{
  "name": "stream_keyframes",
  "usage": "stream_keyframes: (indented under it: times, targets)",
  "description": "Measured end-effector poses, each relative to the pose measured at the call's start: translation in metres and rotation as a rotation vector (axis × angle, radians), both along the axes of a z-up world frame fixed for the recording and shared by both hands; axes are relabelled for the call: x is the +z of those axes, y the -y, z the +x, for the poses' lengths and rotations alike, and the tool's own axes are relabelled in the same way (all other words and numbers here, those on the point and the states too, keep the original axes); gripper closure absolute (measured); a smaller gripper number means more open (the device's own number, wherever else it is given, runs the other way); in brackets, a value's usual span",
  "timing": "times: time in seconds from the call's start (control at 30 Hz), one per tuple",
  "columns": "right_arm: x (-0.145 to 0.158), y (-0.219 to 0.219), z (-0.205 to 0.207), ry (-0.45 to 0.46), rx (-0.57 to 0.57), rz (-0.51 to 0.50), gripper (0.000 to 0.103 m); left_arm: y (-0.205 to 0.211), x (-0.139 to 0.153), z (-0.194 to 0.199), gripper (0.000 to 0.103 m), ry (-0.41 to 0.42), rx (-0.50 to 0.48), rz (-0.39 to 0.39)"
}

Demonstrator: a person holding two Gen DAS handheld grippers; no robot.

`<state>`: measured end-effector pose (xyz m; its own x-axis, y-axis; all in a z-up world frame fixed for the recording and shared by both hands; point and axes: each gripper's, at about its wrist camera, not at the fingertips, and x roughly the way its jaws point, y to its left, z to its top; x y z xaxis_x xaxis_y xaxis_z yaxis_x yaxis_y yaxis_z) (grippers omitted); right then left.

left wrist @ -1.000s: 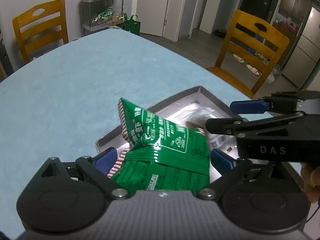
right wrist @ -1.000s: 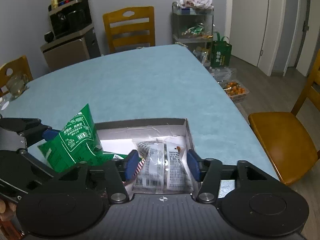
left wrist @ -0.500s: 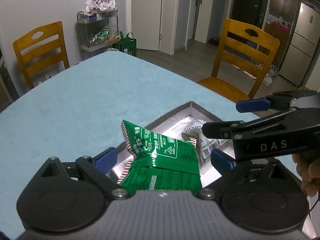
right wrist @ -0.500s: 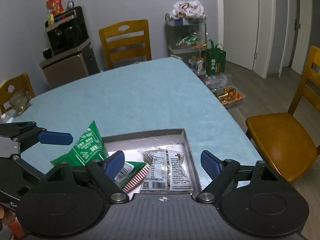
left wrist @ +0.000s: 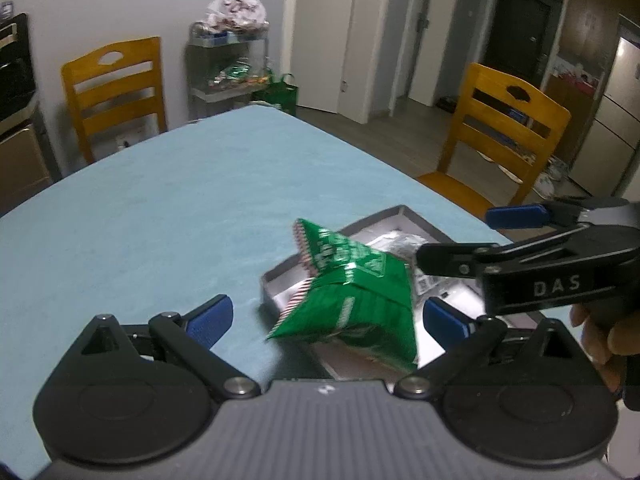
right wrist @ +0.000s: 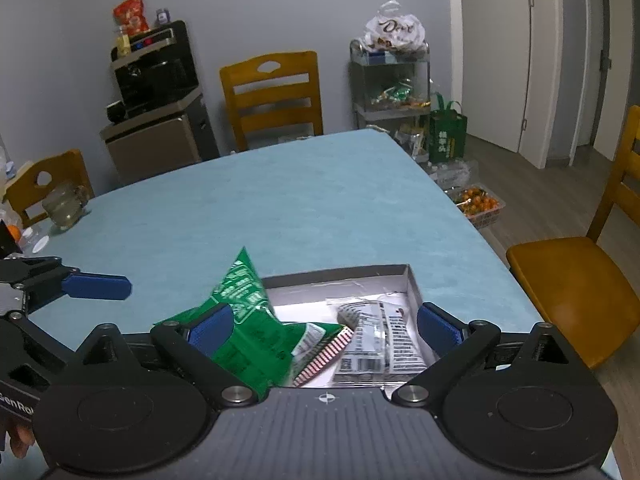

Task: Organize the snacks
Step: 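Withdraw both tools from the tray toward the snacks on the table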

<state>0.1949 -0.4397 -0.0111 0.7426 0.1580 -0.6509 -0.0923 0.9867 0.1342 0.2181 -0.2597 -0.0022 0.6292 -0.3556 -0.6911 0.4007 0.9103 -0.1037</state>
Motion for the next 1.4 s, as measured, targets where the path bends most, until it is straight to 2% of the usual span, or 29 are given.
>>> stream_keyframes:
  times: [0.33, 0.8, 1.23, 1.4]
  targets:
    - [0.007, -0.031, -0.01, 0.005, 0.065, 0.002, 0.0, -0.055, 0.011, -0.026, 0.0, -0.004, 0.129, -0.022]
    - [0.009, -0.096, -0.018, 0.001, 0.214, -0.008, 0.0, -0.139, -0.003, -0.097, 0.0, -0.053, 0.274, -0.024]
    - [0.001, -0.156, -0.039, -0.018, 0.354, -0.061, 0.0, -0.167, -0.027, -0.145, 0.0, -0.114, 0.306, -0.012]
    - [-0.005, -0.165, -0.045, -0.043, 0.378, -0.069, 0.0, -0.161, -0.039, -0.158, 0.0, -0.128, 0.255, -0.007]
